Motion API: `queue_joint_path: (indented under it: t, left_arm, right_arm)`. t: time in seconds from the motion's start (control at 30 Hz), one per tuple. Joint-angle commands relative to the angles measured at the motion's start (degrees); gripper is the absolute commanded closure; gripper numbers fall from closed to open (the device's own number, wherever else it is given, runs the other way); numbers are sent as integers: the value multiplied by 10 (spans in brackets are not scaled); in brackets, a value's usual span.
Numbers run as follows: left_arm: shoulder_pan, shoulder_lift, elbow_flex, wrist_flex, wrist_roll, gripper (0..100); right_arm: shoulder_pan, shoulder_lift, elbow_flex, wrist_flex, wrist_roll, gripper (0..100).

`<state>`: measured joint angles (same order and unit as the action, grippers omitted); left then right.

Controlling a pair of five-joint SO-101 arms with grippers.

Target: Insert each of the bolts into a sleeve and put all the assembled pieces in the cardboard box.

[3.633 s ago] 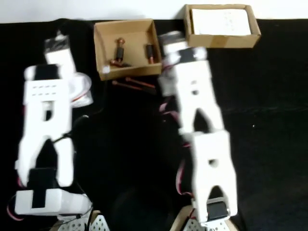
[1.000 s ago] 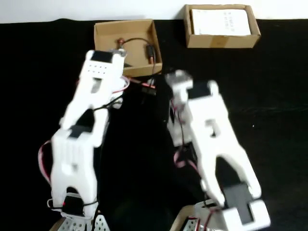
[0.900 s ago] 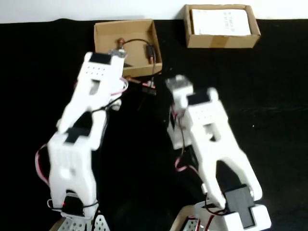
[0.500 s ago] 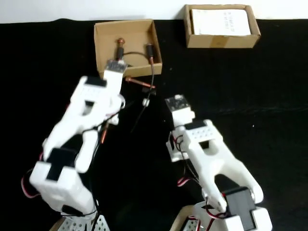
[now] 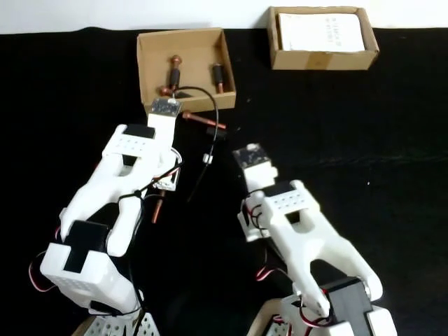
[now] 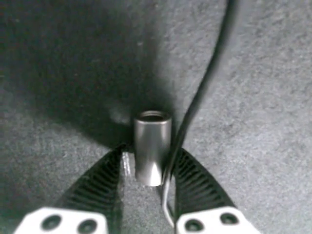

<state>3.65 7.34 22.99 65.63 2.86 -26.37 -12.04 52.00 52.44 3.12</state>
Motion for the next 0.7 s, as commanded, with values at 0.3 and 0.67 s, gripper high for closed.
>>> queue_joint_path:
  t: [0.3, 0.67]
  left_arm:
    - [5, -29, -3, -30, 4, 850]
    - [6, -29, -4, -92, 64, 862]
  right_arm:
    - [-17, -7, 3, -1, 1, 871]
    - [-15, -7, 15, 0, 1, 991]
